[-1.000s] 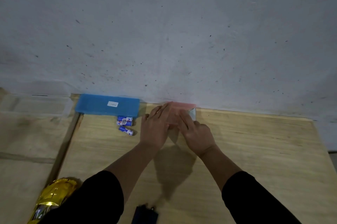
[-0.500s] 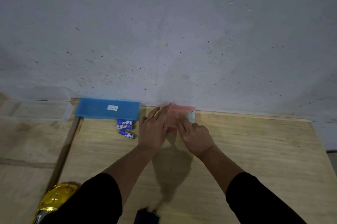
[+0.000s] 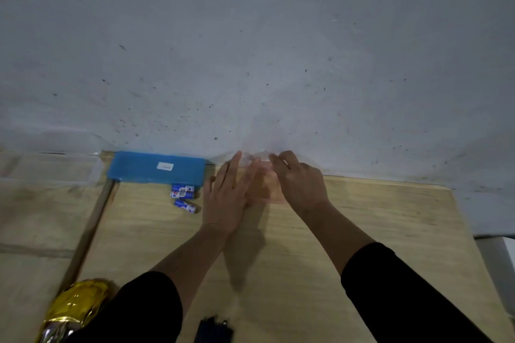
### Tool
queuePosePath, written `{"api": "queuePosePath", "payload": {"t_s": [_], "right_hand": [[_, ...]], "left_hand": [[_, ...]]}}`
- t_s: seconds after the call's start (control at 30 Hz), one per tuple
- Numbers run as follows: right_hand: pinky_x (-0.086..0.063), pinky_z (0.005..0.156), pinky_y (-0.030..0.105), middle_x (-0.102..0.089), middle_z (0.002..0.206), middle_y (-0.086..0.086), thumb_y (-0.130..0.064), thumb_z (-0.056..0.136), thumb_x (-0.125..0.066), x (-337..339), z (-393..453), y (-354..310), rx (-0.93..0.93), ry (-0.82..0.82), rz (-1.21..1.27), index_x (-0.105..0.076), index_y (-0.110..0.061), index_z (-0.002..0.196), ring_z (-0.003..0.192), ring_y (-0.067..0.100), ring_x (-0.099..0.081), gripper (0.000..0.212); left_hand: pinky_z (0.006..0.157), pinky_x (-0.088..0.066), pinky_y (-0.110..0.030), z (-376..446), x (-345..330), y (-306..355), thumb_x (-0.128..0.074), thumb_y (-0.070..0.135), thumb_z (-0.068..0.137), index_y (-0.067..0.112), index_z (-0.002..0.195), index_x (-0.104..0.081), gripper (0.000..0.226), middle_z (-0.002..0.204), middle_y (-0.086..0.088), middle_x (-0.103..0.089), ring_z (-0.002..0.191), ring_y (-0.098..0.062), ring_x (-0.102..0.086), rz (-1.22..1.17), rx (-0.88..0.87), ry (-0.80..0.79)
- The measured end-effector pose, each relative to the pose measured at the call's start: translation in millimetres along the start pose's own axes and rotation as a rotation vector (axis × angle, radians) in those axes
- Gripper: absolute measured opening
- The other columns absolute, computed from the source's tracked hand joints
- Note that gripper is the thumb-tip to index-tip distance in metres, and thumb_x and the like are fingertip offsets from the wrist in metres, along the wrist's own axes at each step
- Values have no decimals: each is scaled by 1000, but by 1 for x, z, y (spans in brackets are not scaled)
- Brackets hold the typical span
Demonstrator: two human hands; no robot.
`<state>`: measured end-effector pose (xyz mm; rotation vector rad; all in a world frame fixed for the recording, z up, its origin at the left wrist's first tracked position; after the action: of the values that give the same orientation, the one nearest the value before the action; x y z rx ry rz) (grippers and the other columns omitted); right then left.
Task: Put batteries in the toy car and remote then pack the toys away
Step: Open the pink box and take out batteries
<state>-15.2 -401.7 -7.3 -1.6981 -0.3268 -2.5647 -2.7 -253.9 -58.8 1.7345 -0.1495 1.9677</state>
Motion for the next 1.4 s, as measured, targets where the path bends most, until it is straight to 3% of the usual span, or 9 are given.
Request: {"api": "queuePosePath", "payload": {"t_s": [0.13, 0.23, 0.5, 0.7, 0.83, 1.0, 1.1, 1.27, 1.4], "right_hand": [[-41, 31, 22, -65, 101, 7, -16, 72, -78, 8, 0, 1, -83, 90, 56, -61, -18, 108, 42, 17, -57, 40], [-38, 31, 23, -64, 99, 9, -15, 79, -72, 9, -15, -6, 51, 165, 69, -52, -18, 116, 44, 14, -54, 42], [-37, 33, 23, -61, 83, 6, -20, 80, -55, -31, -15, -20, 154, 108, 113, -66, -16, 93, 43, 16, -52, 17], [-43, 67, 31, -60, 91, 5, -40, 87, -42, -59, -7, -37, 148, 41, 225, -55, -17, 93, 79, 21, -53, 27], [-45, 75, 36, -58, 98, 6, -46, 93, -34, -65, -14, -38, 55, -80, 303, -58, -16, 98, 90, 21, -46, 38], [-34, 84, 38, -56, 116, 12, -33, 90, -45, -35, -28, -31, -30, 94, 196, -52, -17, 117, 103, 28, -49, 33], [-35, 92, 45, -44, 127, 11, -27, 87, -47, -12, -32, -20, -135, 191, 158, -46, -18, 125, 116, 29, -44, 39], [-31, 106, 48, -45, 143, 11, -36, 98, -23, -11, -43, -18, -193, -99, 213, -37, -14, 139, 133, 27, -37, 48], [-29, 110, 45, -52, 139, 10, -40, 100, -8, -29, -63, -27, -164, -369, 207, -37, -12, 138, 130, 25, -48, 56]], "left_hand": [[96, -42, -51, 5, 7, 4, -82, 25, 67, 40, 146, 3, 117, 152, -4, -28, 131, -31, -38, 24, 20, -63], [100, -34, -41, 12, 18, 5, -75, 28, 74, 45, 142, 18, 116, 153, -2, -20, 129, -28, -30, 76, 3, -135], [94, -32, -36, 29, 17, -8, -74, 65, 60, 48, 137, 15, 119, 136, -9, -29, 120, -24, -32, 12, -1, -169], [81, -39, -40, 28, 11, -13, -81, 46, 54, 44, 140, -5, 115, 126, -15, -44, 109, -32, -45, -23, -41, -97], [81, -39, -39, 27, 11, -13, -82, 41, 56, 42, 140, -5, 114, 126, -15, -44, 108, -32, -45, -25, -46, -107], [101, -33, -41, 25, 12, -8, -82, 42, 64, 47, 131, 2, 108, 143, -11, -28, 130, -30, -30, -80, -11, -147], [103, -36, -45, 22, 13, -6, -84, 46, 61, 42, 132, -14, 99, 142, -10, -35, 131, -31, -35, -109, -37, -122], [79, -52, -42, 12, 14, 3, -89, 18, 42, 20, 119, -43, 89, 112, -9, -63, 109, -24, -46, -112, -199, -12], [72, -54, -40, 5, 12, 5, -91, 35, 41, 23, 110, -49, 82, 104, -1, -67, 99, -24, -64, -8, -248, -84]]}}
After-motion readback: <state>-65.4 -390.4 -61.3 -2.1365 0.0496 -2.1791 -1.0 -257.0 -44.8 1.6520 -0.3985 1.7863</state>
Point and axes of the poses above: each hand's wrist, its own z-axis towards the middle knuckle, its own x-axis out of the back of the hand, y = z × x, the point moved 4 cm from there along z, towards the middle knuckle
